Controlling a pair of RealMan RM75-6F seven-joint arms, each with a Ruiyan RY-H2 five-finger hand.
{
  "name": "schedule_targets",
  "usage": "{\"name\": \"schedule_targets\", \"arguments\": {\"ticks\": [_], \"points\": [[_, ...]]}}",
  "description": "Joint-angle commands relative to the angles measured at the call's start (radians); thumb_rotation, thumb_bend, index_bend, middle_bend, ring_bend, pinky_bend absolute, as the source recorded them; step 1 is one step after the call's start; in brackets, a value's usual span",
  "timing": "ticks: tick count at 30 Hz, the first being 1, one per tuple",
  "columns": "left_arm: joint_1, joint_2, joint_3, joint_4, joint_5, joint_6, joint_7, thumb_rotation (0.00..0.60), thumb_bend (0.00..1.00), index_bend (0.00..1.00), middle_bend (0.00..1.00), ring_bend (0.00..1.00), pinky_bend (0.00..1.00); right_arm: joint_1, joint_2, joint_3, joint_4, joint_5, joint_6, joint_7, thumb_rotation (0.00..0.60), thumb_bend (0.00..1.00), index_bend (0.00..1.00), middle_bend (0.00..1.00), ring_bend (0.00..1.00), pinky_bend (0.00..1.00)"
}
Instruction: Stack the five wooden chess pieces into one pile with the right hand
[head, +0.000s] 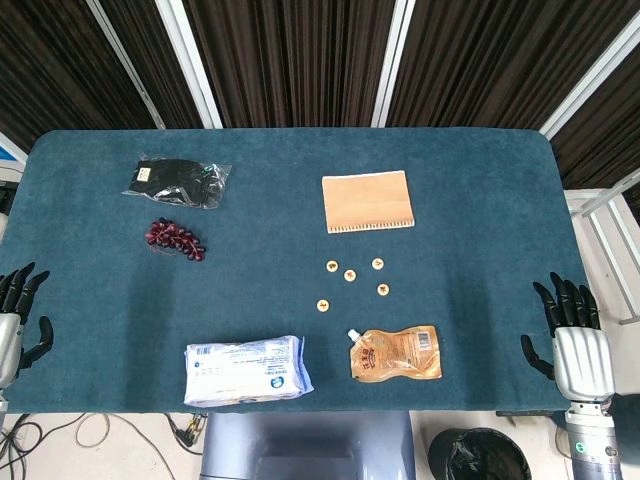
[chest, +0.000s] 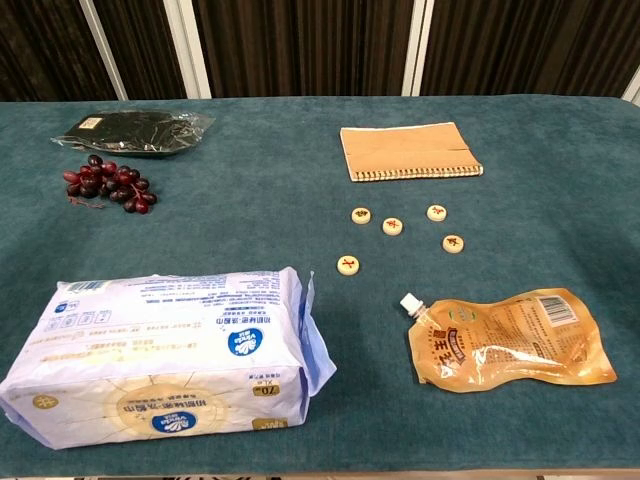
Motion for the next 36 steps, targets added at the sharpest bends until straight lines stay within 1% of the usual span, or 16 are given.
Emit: {"name": "schedule_targets", "arguments": {"ticks": [1,9,23,32,36], "points": [[0.0,0.0,0.001,0.0,0.001,0.0,0.001,0.6,0.62,0.13,0.0,0.0,0.0,0.0,0.0,-0.001,0.0,-0.002,0.0,0.001,0.6,0.41,0.13,0.0,0.0,0.0],[0.003,0.001,0.004,-0.003,0.009,0.007,0.006,0.6,0.62,0.13,0.0,0.0,0.0,0.0,-0.002,-0.002,0.0,-0.006,0.003,-0.001,0.6,0.41,0.13,0.0,0.0,0.0],[0.005,0.002,0.004,-0.006,0.006,0.009,0.005,0.6,0.62,0.13,0.0,0.0,0.0,0.003,0.005,-0.007,0.007,-0.015,-0.005,0.047,0.6,0.41,0.12,0.0,0.0,0.0],[0.005,0.001,0.002,-0.01,-0.001,0.006,0.007,0.6,0.62,0.13,0.0,0.0,0.0,0.009,0.014,-0.01,-0.001,-0.005,-0.029,0.095,0.6,0.41,0.12,0.0,0.0,0.0],[0.006,0.0,0.001,-0.012,-0.003,0.008,0.009,0.6,0.62,0.13,0.0,0.0,0.0,0.026,0.029,-0.014,-0.015,-0.005,-0.069,0.129,0.6,0.41,0.12,0.0,0.0,0.0]]}}
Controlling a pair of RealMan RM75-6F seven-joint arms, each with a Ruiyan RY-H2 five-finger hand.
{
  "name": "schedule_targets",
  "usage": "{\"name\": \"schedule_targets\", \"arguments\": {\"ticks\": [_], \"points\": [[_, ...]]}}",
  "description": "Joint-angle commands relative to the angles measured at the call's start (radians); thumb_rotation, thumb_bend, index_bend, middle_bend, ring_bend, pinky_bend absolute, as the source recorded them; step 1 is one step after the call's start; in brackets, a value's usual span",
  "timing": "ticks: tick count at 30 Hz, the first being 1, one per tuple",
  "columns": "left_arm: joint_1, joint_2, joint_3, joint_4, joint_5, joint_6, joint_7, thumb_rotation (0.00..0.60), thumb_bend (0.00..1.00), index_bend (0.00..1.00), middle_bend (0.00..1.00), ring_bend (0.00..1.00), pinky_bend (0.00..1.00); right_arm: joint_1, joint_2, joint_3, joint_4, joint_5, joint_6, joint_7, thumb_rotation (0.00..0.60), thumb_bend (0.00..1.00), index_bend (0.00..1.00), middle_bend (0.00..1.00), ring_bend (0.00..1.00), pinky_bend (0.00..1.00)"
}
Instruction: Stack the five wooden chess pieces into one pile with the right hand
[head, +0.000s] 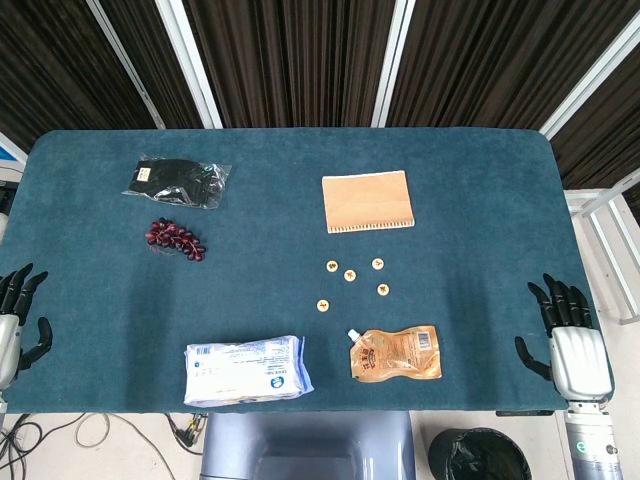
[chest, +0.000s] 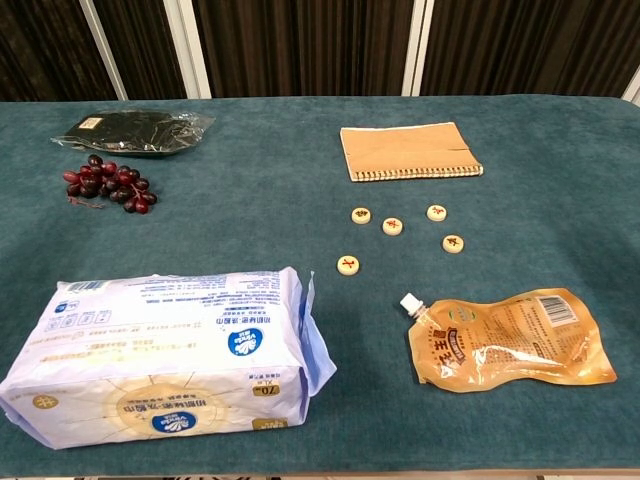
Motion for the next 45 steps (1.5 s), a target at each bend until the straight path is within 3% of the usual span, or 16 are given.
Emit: {"name": "schedule_targets", "arguments": {"ticks": [1,13,17,23,32,45], "points": [[0.0,-0.001,0.001,-0.001,0.001,-0.001,0.003,0.6,0.62,0.13,0.0,0.0,0.0,0.021,0.018,0.0,-0.011,0.0,-0.038,0.023,0.6,0.41,0.12,0.0,0.0,0.0],[0.001,-0.002,0.001,-0.004,-0.001,-0.001,0.005,0.6,0.62,0.13,0.0,0.0,0.0,0.216,0.154,0.077,-0.058,0.14,-0.387,0.094,0.6,0.41,0.12,0.0,0.0,0.0],[0.001,-0.002,0.002,-0.006,0.001,-0.001,0.005,0.6,0.62,0.13,0.0,0.0,0.0,0.299,0.149,0.112,-0.053,0.219,-0.51,0.09,0.6,0.41,0.12,0.0,0.0,0.0],[0.002,0.001,0.0,-0.007,-0.005,-0.003,-0.002,0.6,0.62,0.13,0.0,0.0,0.0,0.433,0.095,0.148,0.007,0.372,-0.668,-0.017,0.6,0.41,0.12,0.0,0.0,0.0],[0.001,0.004,0.0,-0.009,-0.009,-0.008,-0.011,0.6,0.62,0.13,0.0,0.0,0.0,0.574,-0.006,0.171,0.115,0.597,-0.794,-0.099,0.6,0.41,0.15,0.0,0.0,0.0],[0.0,0.004,-0.004,-0.005,-0.015,-0.011,-0.013,0.6,0.62,0.13,0.0,0.0,0.0,0.722,-0.17,0.175,0.231,0.718,-0.822,-0.162,0.6,0.41,0.2,0.0,0.0,0.0]]}}
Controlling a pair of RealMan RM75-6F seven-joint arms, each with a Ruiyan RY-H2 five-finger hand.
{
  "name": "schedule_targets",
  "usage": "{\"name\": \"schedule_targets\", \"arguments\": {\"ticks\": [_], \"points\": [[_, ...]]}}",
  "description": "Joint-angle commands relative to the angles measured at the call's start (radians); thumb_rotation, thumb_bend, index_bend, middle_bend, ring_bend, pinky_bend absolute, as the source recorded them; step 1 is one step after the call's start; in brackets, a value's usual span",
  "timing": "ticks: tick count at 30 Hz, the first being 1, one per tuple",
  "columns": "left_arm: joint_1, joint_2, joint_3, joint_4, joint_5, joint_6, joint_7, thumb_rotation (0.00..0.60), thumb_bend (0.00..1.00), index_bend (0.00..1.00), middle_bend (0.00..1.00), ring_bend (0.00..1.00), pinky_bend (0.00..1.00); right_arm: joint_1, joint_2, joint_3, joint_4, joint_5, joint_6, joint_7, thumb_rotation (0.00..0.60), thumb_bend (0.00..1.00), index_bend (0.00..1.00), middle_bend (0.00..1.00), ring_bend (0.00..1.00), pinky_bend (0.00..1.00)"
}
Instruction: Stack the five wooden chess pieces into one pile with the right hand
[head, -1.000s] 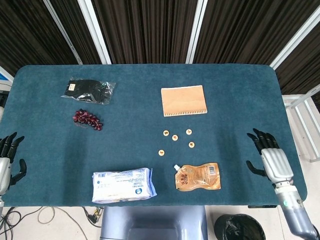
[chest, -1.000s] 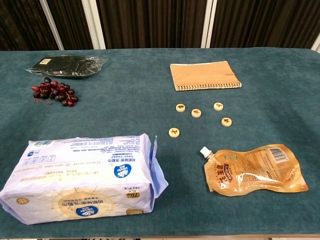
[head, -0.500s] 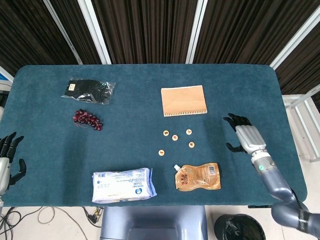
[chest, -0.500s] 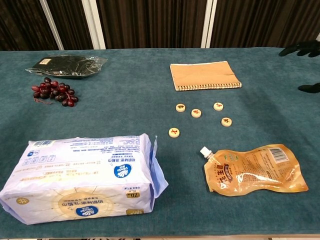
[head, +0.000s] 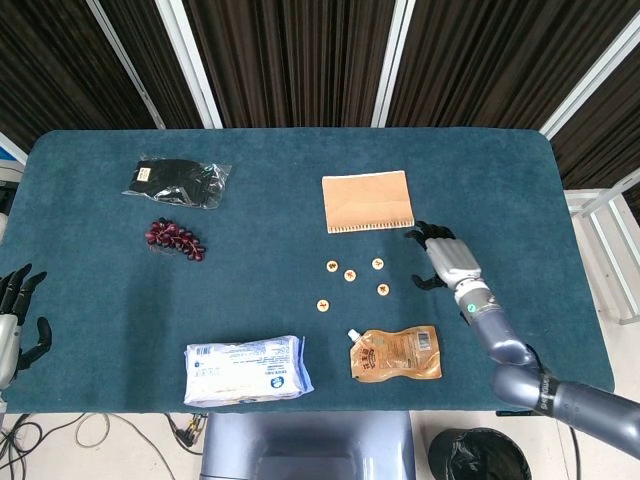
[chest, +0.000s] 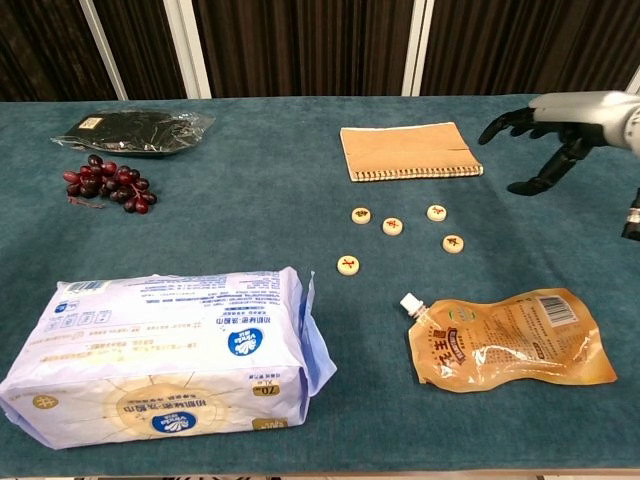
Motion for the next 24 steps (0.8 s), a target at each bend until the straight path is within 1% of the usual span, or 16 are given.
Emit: {"name": "schedule_targets", "arguments": {"ticks": [1,8,10,12,24], "points": [[-0.001,0.0,-0.001,0.001,-0.003,-0.002,-0.002,0.6,0.62,0.13,0.0,0.0,0.0,0.042,-0.059,0.006,0.045,0.03,0.003,-0.012,0.6,0.41,0.21,0.0,0.0,0.0],[-0.001,0.001,-0.002,0.001,-0.007,-0.006,-0.006,0.6,0.62,0.13,0.0,0.0,0.0,0.114,-0.163,0.011,0.114,0.036,0.019,-0.045,0.6,0.41,0.23,0.0,0.0,0.0],[-0.002,0.002,-0.005,0.001,-0.015,-0.009,-0.012,0.6,0.62,0.13,0.0,0.0,0.0,0.155,-0.219,0.017,0.151,0.042,0.013,-0.064,0.6,0.41,0.24,0.0,0.0,0.0],[-0.002,0.003,-0.007,0.001,-0.018,-0.012,-0.017,0.6,0.62,0.13,0.0,0.0,0.0,0.18,-0.253,0.018,0.188,0.062,0.014,-0.083,0.6,0.41,0.25,0.0,0.0,0.0],[-0.004,0.007,-0.01,-0.001,-0.026,-0.018,-0.033,0.6,0.62,0.13,0.0,0.0,0.0,0.297,-0.362,0.014,0.271,0.203,-0.001,-0.199,0.6,0.41,0.29,0.0,0.0,0.0]]}}
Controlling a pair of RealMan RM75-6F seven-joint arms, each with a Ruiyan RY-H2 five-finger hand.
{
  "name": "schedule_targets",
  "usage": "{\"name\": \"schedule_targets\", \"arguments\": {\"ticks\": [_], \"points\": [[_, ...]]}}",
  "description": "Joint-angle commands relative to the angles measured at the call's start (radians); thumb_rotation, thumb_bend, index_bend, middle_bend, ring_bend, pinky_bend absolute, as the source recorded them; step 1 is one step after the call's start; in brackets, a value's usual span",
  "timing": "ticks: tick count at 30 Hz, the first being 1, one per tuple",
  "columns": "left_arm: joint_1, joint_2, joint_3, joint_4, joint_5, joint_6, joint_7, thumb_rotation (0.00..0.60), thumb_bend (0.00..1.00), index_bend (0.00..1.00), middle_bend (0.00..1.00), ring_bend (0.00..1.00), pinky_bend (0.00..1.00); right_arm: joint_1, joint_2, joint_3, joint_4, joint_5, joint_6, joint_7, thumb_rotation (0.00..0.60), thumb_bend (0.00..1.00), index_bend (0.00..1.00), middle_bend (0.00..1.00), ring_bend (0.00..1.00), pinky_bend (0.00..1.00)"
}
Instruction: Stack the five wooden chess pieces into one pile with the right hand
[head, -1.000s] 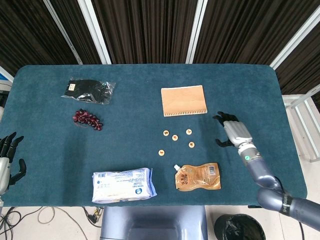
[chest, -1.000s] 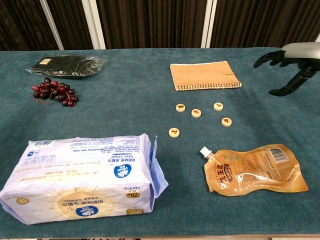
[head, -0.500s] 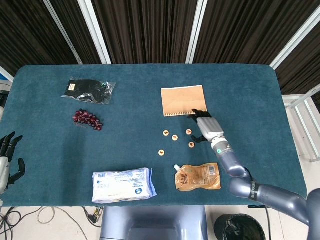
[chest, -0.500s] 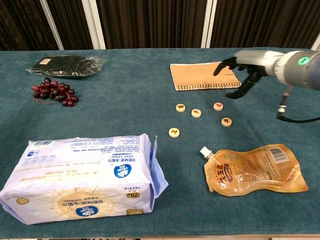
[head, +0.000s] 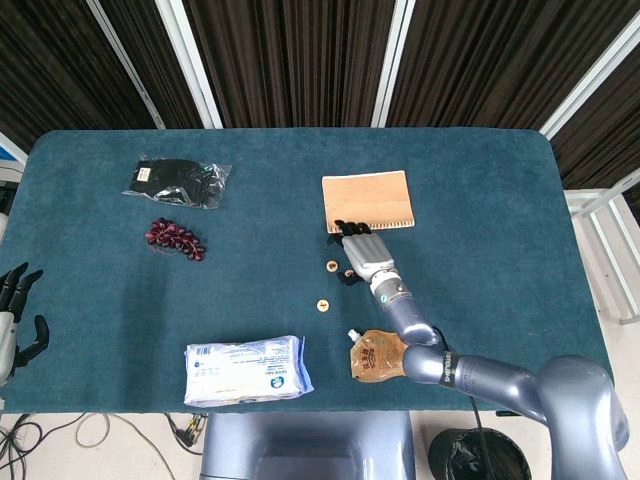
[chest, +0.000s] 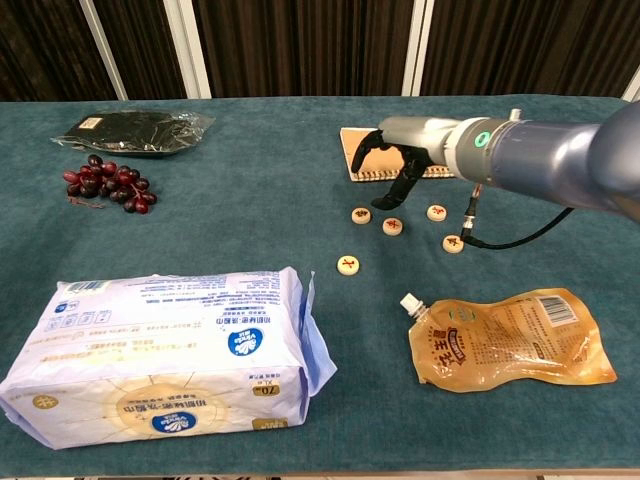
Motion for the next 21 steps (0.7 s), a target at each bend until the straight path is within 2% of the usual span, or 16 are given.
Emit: {"name": "schedule_targets", "arguments": {"ticks": [1,11,21], "points": [[0.001,0.001,-0.001,-0.001,-0.002,0.0,-0.004,0.6,0.62,0.13,0.0,0.0,0.0,0.033,-0.036,-0.003,0.038,0.047,-0.002,-0.034,0.6,0.41,0.29,0.0,0.0,0.0],[0.0,0.002,-0.004,-0.001,-0.003,0.001,-0.006,0.6,0.62,0.13,0.0,0.0,0.0,0.041,-0.064,-0.024,0.077,0.076,0.01,-0.056,0.6,0.41,0.38,0.0,0.0,0.0],[0.0,0.001,-0.002,-0.003,-0.003,-0.001,-0.004,0.6,0.62,0.13,0.0,0.0,0.0,0.03,-0.092,-0.017,0.113,0.045,0.019,-0.018,0.6,0.41,0.39,0.0,0.0,0.0]]}}
